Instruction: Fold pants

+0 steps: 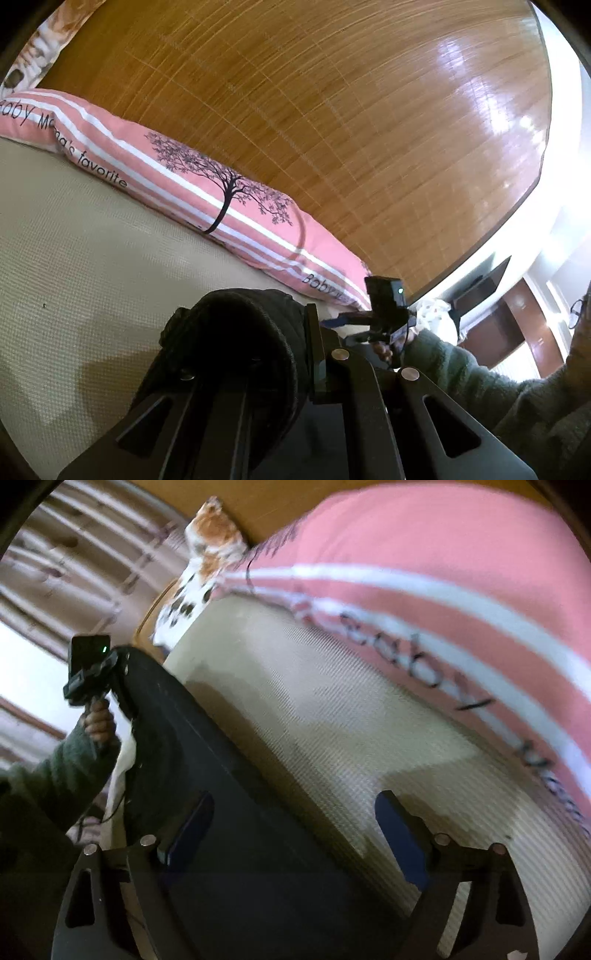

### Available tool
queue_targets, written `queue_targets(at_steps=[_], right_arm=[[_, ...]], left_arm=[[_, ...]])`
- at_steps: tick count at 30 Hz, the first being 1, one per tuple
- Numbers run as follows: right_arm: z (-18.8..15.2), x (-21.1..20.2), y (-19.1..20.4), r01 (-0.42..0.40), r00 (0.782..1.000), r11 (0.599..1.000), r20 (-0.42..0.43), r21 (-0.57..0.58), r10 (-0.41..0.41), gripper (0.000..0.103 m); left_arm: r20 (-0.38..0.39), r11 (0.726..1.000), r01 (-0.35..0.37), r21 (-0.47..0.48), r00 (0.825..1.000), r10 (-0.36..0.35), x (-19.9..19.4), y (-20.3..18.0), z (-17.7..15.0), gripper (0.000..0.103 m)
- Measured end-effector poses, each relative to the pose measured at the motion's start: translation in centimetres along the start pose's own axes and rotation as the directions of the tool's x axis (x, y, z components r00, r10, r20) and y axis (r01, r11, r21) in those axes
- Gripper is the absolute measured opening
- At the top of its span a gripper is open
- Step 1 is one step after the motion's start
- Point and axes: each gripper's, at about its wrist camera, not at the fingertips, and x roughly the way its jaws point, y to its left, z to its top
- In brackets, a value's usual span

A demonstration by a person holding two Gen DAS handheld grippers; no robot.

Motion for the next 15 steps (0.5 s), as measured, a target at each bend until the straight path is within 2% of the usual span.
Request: queue_targets(at_steps=[3,5,6,8,15], right_arm=[[-0.5,1.1,0.1,-0.012,0.999,0.999,-0.050,-0.050,0.010,0.077],[-1.4,0.6,0.1,-0.033,0.997,0.998,-0.064,-0.057,0.029,0.062],[-1.9,0.3,0.0,-0.033,0.996,0.998,-0.079,-0.052,0.029,0.060],[-3.2,-0.4,-0.5,-0.015,0.996,0.999,-0.092,-0.037,0.011,0.047],[-5.8,-2.6,-1.4,0.123,0.990,0.992,-0.074,0.008,-0.122,0.021]], left_arm=[[-0.004,1.000,-0.025,-0.007,1.000,0.025,0.4,0.3,0.0,0.006],[-0.004,0.999,-0.042,-0.005,0.999,0.042,0.4,0.5,0.2,0.006],[-0.004,0.999,-0.049,-0.007,0.999,0.049,0.5,0.8,0.3,0.006],[-0.007,0.998,-0.064,-0.005,0.998,0.064,0.6,1.1,0.3,0.006],[-0.018,0.990,-0.144,-0.008,0.989,0.143,1.6,2.6,0.2,0.006]])
